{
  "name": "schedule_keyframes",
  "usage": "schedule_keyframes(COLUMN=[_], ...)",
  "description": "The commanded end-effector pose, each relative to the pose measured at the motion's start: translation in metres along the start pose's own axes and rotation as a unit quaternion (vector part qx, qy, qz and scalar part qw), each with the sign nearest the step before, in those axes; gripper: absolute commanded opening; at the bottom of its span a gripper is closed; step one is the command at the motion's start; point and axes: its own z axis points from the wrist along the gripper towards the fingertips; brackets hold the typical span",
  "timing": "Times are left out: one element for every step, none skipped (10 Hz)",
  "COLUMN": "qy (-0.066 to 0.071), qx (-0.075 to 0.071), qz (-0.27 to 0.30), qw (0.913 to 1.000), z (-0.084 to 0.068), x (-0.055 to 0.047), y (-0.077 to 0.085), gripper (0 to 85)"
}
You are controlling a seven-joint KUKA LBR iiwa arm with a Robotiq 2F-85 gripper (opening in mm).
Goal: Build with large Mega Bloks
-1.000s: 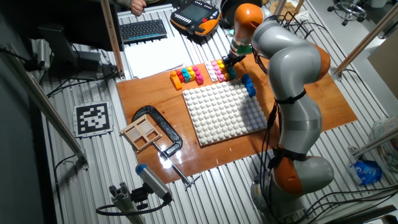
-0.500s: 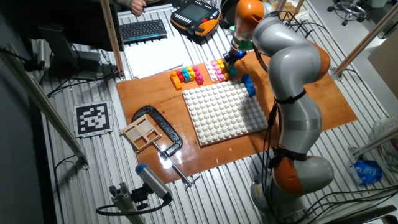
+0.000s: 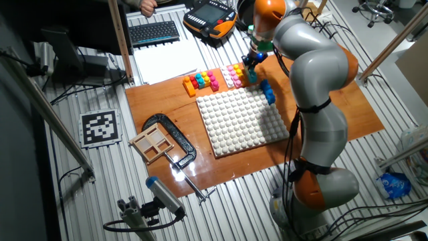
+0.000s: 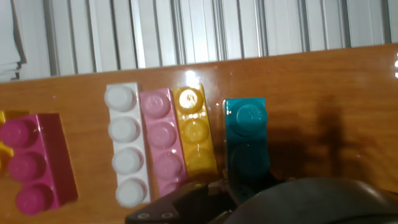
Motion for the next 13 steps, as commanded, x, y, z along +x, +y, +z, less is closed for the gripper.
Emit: schedule_keyframes(qy=[0.003,0.004,0.004,0.004,0.004,0.003,0.002,0.002,0.003,0.002,-0.001,-0.002,-0.004], qx=[0.001,0.005,0.009,0.008,0.007,0.007,0.007,0.006,0.006,0.006,0.002,0.004,0.004], qz=[0.005,0.007,0.008,0.009,0.011,0.012,0.012,0.012,0.010,0.012,0.018,0.018,0.017], qw=[1.0000,1.0000,0.9999,0.9999,0.9999,0.9999,0.9999,0.9999,0.9999,0.9999,0.9998,0.9998,0.9998], z=[-0.005,-0.009,-0.010,-0.011,-0.010,-0.007,-0.005,-0.003,-0.003,-0.003,-0.003,-0.003,-0.003], x=[0.014,0.026,0.037,0.046,0.055,0.062,0.068,0.071,0.073,0.073,0.073,0.073,0.073], y=[0.000,0.002,0.002,0.002,0.003,0.003,0.003,0.003,0.003,0.003,0.003,0.003,0.003], gripper=[0.0,0.0,0.0,0.0,0.0,0.0,0.0,0.0,0.0,0.0,0.0,0.0,0.0])
